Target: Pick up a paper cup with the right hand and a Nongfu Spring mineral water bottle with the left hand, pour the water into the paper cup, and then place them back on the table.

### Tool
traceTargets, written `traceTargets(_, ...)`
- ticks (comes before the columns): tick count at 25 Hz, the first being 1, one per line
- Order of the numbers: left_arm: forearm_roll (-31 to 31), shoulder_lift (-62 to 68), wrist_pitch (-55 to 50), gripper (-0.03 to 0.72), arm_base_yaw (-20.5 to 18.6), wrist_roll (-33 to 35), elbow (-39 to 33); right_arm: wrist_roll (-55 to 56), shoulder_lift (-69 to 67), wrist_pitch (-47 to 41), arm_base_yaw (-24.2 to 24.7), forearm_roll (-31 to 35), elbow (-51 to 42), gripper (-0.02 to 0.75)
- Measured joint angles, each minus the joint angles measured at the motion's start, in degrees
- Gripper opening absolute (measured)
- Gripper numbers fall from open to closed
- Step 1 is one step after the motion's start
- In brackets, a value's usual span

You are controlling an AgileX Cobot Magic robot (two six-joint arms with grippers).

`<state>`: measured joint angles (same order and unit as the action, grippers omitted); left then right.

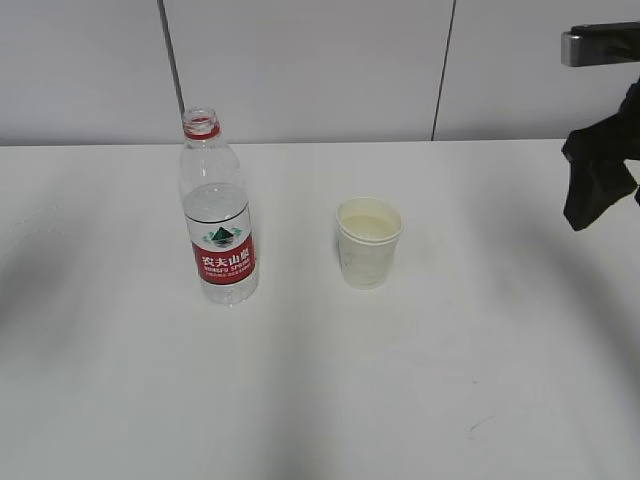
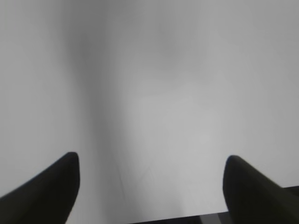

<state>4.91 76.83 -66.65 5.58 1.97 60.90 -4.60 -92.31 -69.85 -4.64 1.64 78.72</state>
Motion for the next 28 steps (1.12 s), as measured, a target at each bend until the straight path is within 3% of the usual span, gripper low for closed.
traceTargets(28,-3.32,-41.63,-1.53,0.570,0.00,-0.55,-25.01,-0.15,34.28,-0.24,0.00,0.53,-26.91,0.588)
